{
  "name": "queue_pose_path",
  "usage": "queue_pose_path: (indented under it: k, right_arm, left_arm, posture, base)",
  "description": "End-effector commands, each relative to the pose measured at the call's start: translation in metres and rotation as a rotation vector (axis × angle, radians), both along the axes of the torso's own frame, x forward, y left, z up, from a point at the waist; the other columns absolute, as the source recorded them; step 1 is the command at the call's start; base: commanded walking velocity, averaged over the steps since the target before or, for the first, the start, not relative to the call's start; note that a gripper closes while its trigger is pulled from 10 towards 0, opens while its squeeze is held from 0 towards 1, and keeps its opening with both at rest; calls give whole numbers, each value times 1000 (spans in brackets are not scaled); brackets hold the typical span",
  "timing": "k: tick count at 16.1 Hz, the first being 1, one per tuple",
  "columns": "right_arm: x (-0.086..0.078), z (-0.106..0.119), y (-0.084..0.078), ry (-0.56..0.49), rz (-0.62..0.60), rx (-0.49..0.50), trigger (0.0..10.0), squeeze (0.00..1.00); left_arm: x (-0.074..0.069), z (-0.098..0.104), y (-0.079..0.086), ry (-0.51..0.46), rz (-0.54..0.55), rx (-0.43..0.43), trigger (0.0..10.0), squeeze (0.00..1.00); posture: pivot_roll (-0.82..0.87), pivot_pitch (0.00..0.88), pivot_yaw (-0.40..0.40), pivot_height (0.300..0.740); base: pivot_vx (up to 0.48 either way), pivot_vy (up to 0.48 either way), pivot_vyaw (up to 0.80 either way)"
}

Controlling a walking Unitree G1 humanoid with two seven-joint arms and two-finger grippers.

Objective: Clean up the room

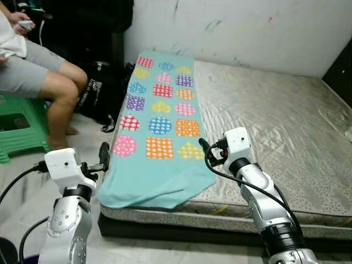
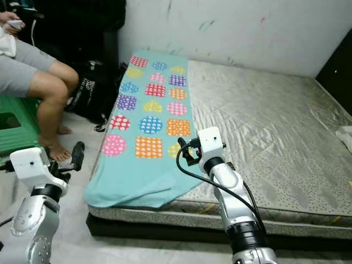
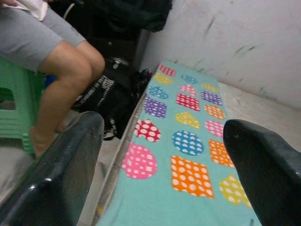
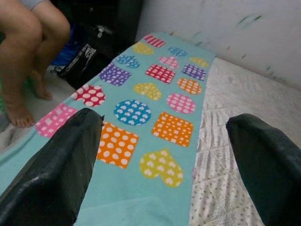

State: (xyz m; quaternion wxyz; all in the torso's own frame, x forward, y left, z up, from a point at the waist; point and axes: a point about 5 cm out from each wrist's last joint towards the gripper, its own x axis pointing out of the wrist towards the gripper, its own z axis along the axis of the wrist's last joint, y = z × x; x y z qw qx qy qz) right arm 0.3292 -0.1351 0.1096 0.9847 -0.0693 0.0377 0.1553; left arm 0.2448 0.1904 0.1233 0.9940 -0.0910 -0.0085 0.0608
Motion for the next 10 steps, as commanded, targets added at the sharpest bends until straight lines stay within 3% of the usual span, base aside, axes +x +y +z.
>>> queue_pose_path:
  k: [1, 4, 10]
  right_arm:
    - [1, 1, -9, 1, -21, -19, 10000, 0]
    - [1, 1, -9, 2, -25, -18, 10000, 0]
    - [1, 1, -11, 1, -28, -23, 10000, 0]
  left_arm:
    - [1, 7, -10, -37, -48, -10, 10000, 0]
    - [2, 8, -10, -38, -53, -18, 10000, 0]
    - [2, 8, -10, -37, -53, -15, 10000, 0]
  posture:
    - [74, 30, -111, 740]
    - [71, 38, -111, 740]
    - [72, 41, -112, 740]
  base:
    - [315, 0, -581]
    - [326, 0, -554]
    - [311, 0, 0]
